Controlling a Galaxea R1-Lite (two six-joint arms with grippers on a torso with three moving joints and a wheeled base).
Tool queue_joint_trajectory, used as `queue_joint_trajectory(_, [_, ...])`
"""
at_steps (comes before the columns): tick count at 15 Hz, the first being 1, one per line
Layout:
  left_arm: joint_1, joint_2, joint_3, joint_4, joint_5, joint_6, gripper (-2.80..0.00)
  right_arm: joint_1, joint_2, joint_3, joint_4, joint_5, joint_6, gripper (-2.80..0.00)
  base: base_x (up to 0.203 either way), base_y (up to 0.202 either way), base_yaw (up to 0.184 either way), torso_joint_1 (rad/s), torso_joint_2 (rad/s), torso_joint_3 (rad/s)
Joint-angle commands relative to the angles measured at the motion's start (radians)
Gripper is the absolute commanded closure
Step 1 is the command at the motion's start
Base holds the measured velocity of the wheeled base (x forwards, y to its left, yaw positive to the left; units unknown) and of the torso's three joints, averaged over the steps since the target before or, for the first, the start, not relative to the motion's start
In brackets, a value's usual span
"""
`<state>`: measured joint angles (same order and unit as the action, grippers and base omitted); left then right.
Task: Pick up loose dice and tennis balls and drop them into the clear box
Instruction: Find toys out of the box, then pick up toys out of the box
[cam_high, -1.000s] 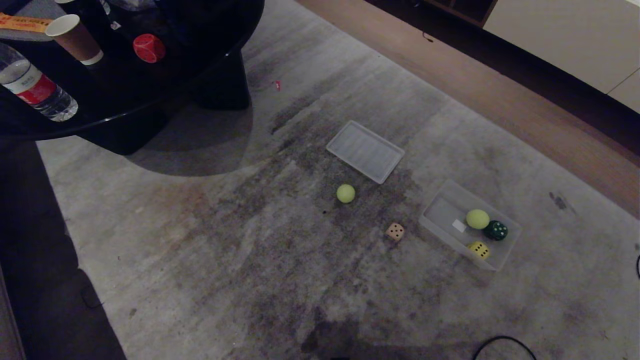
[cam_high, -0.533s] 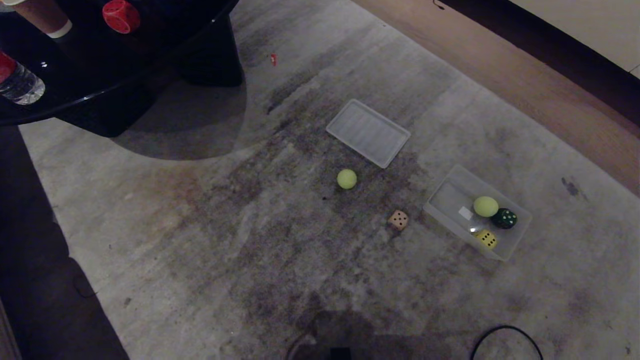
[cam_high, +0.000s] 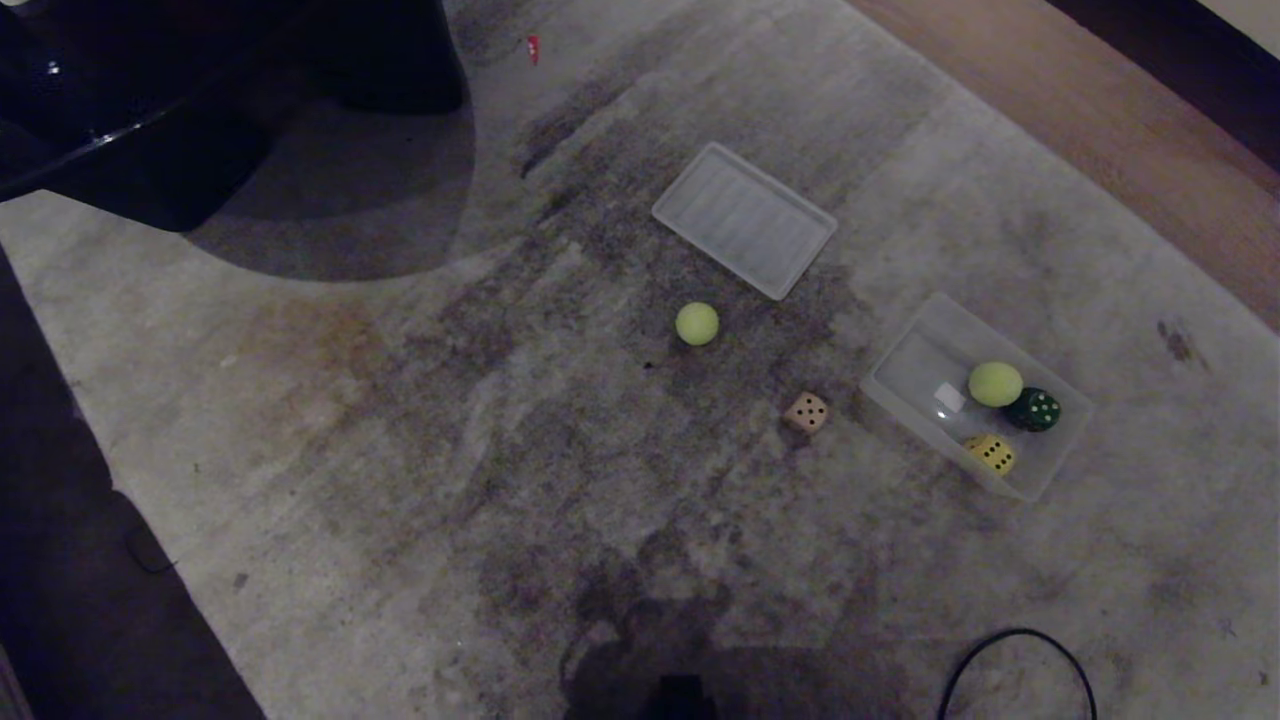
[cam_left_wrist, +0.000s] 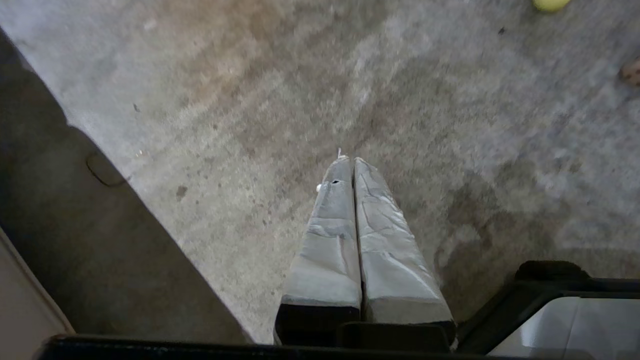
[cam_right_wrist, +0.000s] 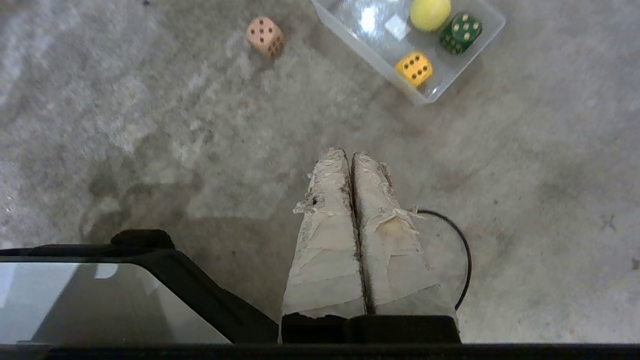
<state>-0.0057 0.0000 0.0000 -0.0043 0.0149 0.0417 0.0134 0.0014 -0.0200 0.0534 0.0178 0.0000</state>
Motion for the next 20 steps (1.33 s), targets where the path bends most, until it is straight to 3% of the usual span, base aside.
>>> queue_joint_trajectory(1, [0.000,0.002,0.002,0.000,0.000,0.001,0.00,0.000,0.000,0.000,0.000,0.001,0.000,0.00,0.000,0.000,0.000,0.002,0.00,-0.189])
queue_joint_trajectory(9, [0.000,0.002,0.002,0.001,-0.001,0.003,0.00,0.000,-0.001,0.000,0.000,-0.001,0.000,0.00,0.000,0.000,0.000,0.003,0.00,-0.171])
queue_joint_trajectory(20, [0.000,0.002,0.002,0.004,0.005,-0.032,0.00,0.000,-0.001,0.000,0.000,0.001,-0.009,0.00,0.000,0.000,0.000,0.000,0.00,-0.003])
